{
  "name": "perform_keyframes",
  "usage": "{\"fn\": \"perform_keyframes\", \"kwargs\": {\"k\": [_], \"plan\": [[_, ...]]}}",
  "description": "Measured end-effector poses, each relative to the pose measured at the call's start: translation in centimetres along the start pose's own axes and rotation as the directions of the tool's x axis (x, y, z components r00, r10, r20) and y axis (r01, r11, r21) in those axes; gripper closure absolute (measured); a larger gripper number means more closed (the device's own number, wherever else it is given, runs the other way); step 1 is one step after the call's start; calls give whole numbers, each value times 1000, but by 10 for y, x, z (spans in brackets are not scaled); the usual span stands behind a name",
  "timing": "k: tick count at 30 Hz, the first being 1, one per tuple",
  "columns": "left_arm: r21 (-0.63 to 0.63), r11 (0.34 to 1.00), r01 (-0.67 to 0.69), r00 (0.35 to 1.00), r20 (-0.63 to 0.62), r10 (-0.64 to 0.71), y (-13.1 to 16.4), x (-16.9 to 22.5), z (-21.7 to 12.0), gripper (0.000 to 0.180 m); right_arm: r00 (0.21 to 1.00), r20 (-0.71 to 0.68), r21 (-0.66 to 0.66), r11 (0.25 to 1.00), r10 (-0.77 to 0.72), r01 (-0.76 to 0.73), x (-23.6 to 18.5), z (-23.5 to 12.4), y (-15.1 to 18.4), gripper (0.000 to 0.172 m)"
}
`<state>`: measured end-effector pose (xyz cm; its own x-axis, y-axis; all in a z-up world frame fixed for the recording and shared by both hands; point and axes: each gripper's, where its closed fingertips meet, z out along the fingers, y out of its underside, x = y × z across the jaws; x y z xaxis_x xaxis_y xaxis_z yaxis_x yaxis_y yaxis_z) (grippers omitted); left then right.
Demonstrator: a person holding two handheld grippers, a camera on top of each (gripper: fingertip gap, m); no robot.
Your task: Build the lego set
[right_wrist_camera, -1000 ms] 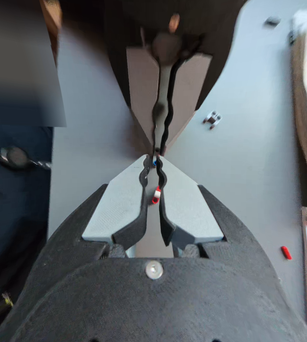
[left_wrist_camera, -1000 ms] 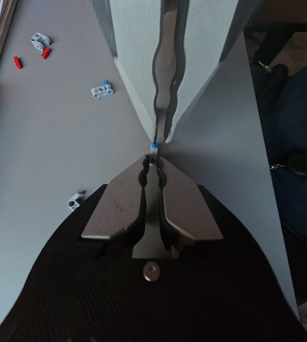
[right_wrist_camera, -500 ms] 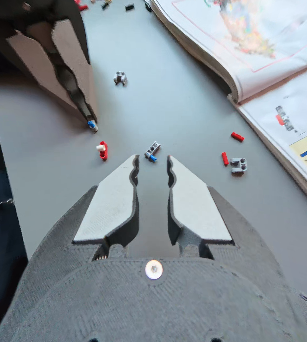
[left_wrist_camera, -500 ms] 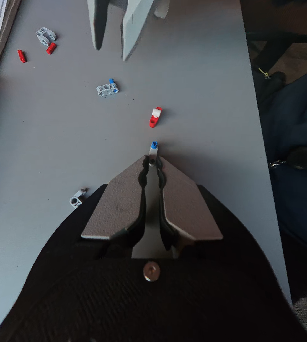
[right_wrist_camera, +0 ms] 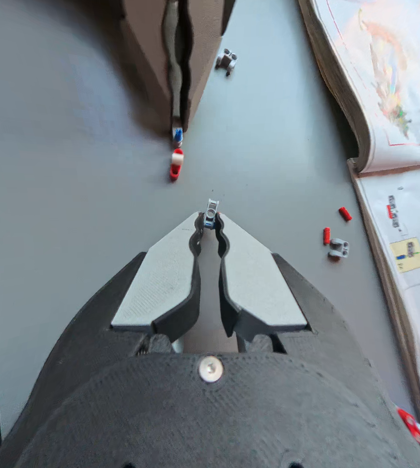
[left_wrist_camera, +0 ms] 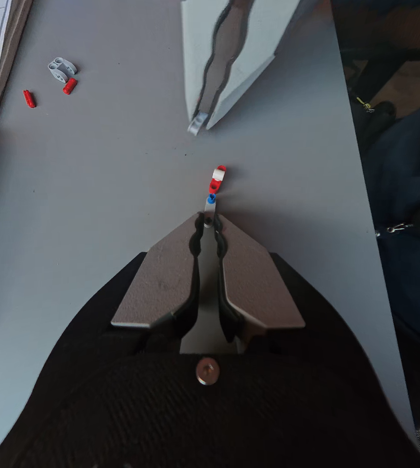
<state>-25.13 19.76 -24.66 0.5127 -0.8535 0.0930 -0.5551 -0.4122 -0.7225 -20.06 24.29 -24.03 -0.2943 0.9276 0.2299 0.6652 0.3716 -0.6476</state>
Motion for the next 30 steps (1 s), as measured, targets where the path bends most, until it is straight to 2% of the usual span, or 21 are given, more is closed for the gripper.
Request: {"fn": "perform_keyframes", "kwargs": {"k": [4,15,19,23,26,28,29,30], "plan": [[1,1000,4,1000,-4,-4,0,0,0,175,986,-90,26,989,-144,146,-8,-16,2,165],[15,1000,14,1000,-7,-14,0,2,-3,167,938,-302,170,959,-168,226,-3,-32,3,165],[89,996,33,999,1,-33,-7,-1,-12,163,929,-322,201,945,-184,257,-4,-37,-1,165],[183,979,94,991,80,-110,-8,-14,-34,163,906,-358,193,932,-225,307,-5,-40,-4,166],[212,966,146,976,130,-176,-21,-13,-47,169,905,-353,197,927,-237,320,-9,-39,-9,166],[163,964,212,947,208,-244,-26,-18,-48,180,893,-377,246,902,-247,353,-13,-46,-22,166],[117,953,279,929,217,-299,-26,-18,-44,179,885,-392,263,892,-250,368,-14,-49,-29,166],[97,941,324,929,154,-336,-34,-10,-38,170,878,-406,274,882,-254,382,-15,-52,-34,166]]}}
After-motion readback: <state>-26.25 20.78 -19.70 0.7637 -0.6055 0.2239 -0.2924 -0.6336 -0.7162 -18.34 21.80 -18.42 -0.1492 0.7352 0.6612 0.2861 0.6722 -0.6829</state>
